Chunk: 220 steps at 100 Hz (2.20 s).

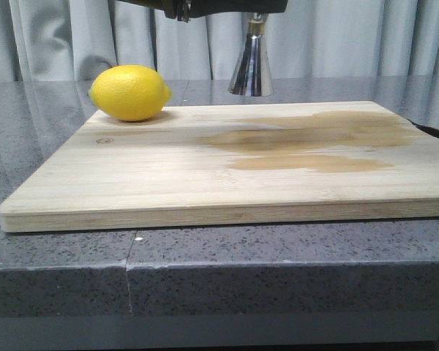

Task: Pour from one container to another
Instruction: 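Tilt the beaker with the right gripper, pouring into the held jigger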

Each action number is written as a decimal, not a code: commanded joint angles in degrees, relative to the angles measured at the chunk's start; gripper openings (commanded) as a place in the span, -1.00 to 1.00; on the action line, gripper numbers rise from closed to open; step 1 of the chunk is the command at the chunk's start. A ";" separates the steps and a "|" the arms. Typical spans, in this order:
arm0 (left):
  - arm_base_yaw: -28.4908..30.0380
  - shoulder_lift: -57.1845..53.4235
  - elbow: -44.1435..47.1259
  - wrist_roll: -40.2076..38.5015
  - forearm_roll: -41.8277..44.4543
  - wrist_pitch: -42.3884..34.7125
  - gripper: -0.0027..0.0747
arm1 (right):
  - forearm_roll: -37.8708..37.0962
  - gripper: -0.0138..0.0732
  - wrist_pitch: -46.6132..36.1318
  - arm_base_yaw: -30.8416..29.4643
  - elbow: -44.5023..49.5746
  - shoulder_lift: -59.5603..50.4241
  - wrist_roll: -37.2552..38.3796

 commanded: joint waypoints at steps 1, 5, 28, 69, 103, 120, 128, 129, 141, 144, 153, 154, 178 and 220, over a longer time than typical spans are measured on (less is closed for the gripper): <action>-0.36 -3.40 -1.79 -0.35 -4.59 5.38 -0.36 | -1.54 0.00 -3.60 0.16 -2.20 -1.70 -2.60; -0.36 -3.40 -1.79 -0.35 -4.59 5.38 -0.36 | -1.54 0.00 -3.60 0.16 -2.20 -1.70 -3.36; -0.36 -3.40 -1.79 -0.35 -4.59 5.38 -0.36 | -1.54 0.00 -3.92 0.16 -2.20 -1.65 -5.20; -0.36 -3.40 -1.79 -0.35 -4.59 5.38 -0.36 | -1.54 0.00 -4.55 0.25 -2.20 -0.41 -9.81; -0.36 -3.40 -1.79 -0.35 -4.59 5.38 -0.36 | -1.54 0.00 -4.84 0.25 -2.20 -0.41 -15.04; -0.36 -3.40 -1.79 -0.35 -4.59 5.38 -0.36 | -1.54 0.00 -5.18 1.05 -2.20 -0.41 -17.95; -0.36 -3.40 -1.79 -0.35 -4.59 5.38 -0.36 | -1.68 0.00 -5.77 1.31 -2.20 -0.28 -18.95; -0.36 -3.40 -1.79 -0.35 -4.59 5.38 -0.36 | -1.68 0.00 -5.92 1.31 -2.20 -0.28 -18.95; -0.36 -3.40 -1.79 -0.35 -4.59 5.38 -0.36 | -2.34 0.00 -6.48 1.31 -2.20 -0.05 -18.95; -0.36 -3.40 -1.79 -0.35 -4.59 5.38 -0.36 | -2.37 0.00 -6.53 1.31 -2.20 -0.07 -18.95; -0.36 -3.40 -1.79 -0.35 -4.59 5.38 -0.36 | -3.13 0.00 -6.76 1.31 -2.20 -0.07 -19.19; -0.36 -3.40 -1.79 -0.35 -4.59 5.38 -0.36 | -3.14 0.00 -6.92 1.31 -2.20 -0.07 -19.20; -0.36 -3.40 -1.79 -0.35 -4.59 5.38 -0.36 | -3.23 0.00 -7.13 1.31 -2.20 -0.07 -24.84; -0.36 -3.40 -1.79 -0.35 -4.59 5.38 -0.36 | -3.23 0.00 -8.06 1.31 -2.20 -0.07 -31.35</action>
